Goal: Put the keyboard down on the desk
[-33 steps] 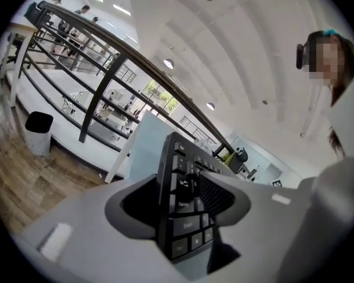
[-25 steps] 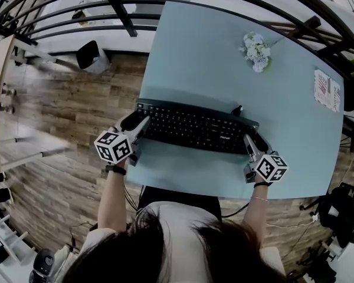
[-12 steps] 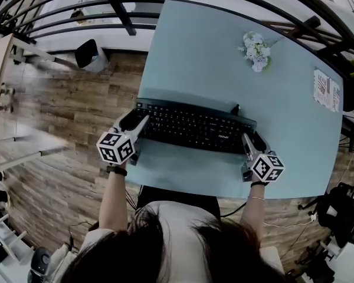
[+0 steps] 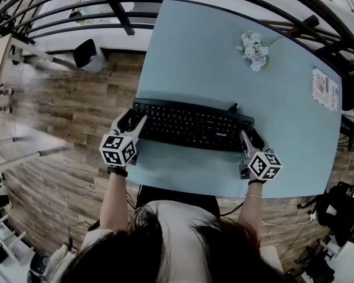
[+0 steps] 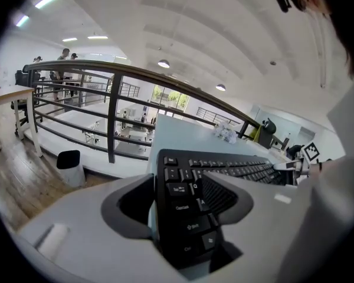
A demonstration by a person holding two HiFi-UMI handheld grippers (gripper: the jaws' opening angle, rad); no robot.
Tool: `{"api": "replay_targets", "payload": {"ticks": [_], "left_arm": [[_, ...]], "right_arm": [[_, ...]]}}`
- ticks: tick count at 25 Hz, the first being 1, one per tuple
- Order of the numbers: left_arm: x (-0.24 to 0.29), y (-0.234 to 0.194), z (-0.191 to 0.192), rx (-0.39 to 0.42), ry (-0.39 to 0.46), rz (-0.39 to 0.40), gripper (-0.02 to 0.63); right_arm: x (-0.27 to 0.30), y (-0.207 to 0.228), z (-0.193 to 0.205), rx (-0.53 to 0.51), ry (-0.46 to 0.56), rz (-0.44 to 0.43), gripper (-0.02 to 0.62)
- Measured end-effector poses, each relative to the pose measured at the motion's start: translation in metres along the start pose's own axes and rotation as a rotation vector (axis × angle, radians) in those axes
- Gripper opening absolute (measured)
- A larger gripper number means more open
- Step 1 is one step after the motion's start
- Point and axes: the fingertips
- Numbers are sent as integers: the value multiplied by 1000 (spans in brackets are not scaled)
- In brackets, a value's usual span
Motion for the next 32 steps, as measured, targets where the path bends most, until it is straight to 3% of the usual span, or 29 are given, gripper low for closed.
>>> {"api": "replay_targets", "payload": {"ticks": [15,32], "left_arm": [[-10,-3,-4,10,20,-20,276],[-31,16,-53,66,127,5,276]], "right_arm": [[-6,0,-2,-32,2,14,202],[-19,-23,-39,-74,65,-37,202]]}}
Point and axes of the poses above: the fingertips, and each gripper's own axes: x forward along the fingers, y to its right, z out of its underside, and after that the axes turned 3 degrees about y, right-handed
